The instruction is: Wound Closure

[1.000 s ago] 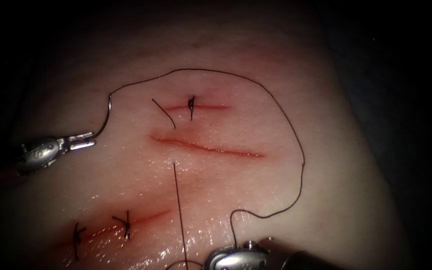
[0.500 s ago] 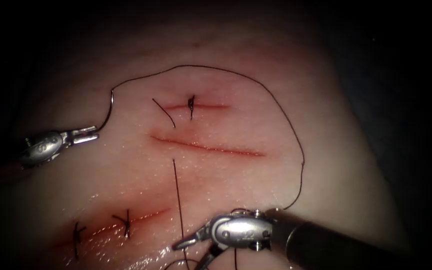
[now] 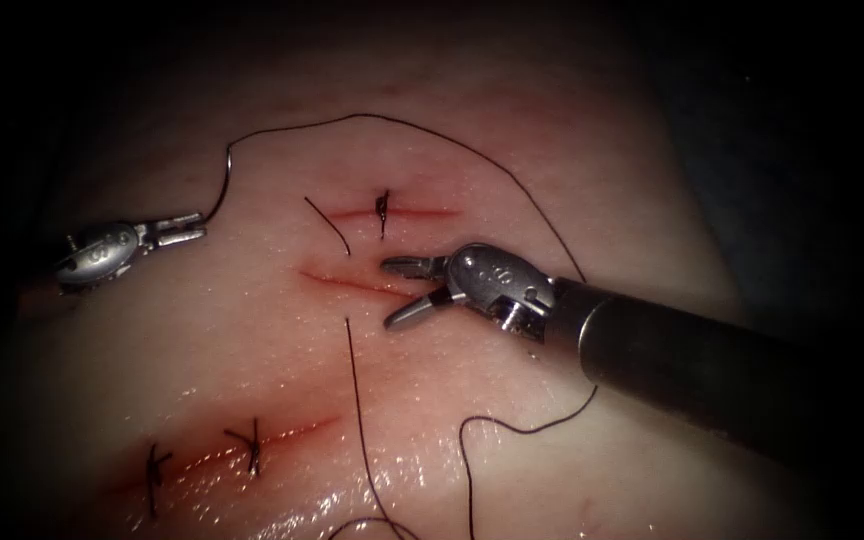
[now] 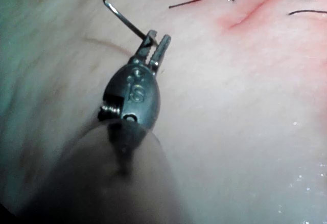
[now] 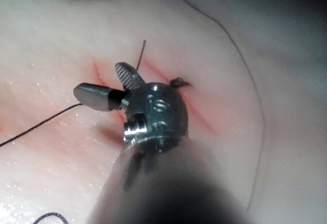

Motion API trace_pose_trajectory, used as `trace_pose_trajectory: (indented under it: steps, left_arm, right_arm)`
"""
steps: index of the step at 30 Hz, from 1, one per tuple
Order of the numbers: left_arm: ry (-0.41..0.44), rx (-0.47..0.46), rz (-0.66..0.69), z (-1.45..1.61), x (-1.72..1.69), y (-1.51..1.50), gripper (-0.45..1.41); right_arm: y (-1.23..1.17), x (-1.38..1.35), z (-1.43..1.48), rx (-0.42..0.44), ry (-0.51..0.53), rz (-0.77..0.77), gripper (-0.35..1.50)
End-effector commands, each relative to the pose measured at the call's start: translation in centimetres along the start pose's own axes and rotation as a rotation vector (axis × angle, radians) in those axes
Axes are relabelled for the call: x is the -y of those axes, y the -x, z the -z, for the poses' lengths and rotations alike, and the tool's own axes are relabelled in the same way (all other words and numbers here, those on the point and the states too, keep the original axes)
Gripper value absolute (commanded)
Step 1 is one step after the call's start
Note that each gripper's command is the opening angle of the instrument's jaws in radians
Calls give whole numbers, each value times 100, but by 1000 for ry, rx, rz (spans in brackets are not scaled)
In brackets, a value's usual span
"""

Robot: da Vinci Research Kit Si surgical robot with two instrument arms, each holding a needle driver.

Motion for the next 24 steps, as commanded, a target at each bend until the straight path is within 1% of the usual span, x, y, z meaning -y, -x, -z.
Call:
trace_pose_trajectory:
  steps: [1, 2, 4, 6, 7, 8, 9, 11, 14, 16, 17, 20, 21, 24]
  left_arm:
    - [4, 0, 6, -10, 4, 7, -45]
    - [5, 2, 5, -11, 5, 8, -45]
    - [5, 2, 8, -13, 6, 12, -45]
    - [6, 4, 12, -14, 6, 13, -45]
    - [6, 4, 12, -14, 6, 13, -45]
    - [8, 6, 12, -14, 6, 13, -45]
    - [9, 8, 11, -14, 6, 13, -45]
    - [11, 11, 10, -14, 6, 13, -45]
    - [16, 18, 8, -14, 5, 13, -45]
    - [17, 20, 7, -13, 4, 13, -45]
    - [17, 22, 5, -13, 3, 14, -45]
    - [18, 25, 5, -14, 3, 14, -45]
    - [17, 25, 5, -14, 3, 14, -45]
    - [20, 30, 4, -16, 4, 14, -45]
  right_arm:
    - [-14, -8, -24, -12, 33, -119, 115]
    - [-16, -11, -28, -15, 55, -156, 106]
    - [-20, -15, -37, -15, 95, -183, 84]
    - [-26, -21, -49, 26, 151, -199, 64]
    - [-29, -25, -57, 54, 181, -208, 68]
    - [-31, -28, -62, 72, 199, -213, 76]
    - [-32, -31, -67, 85, 210, -217, 88]
    - [-36, -40, -79, 110, 213, -224, 98]
    - [-39, -52, -93, 116, 236, -231, 111]
    - [-38, -58, -100, 119, 247, -233, 111]
    - [-35, -62, -108, 128, 258, -230, 113]
    - [-28, -66, -122, 151, 265, -222, 104]
    - [-22, -69, -132, 152, 258, -217, 104]
    - [-14, -77, -146, 164, 270, -222, 103]
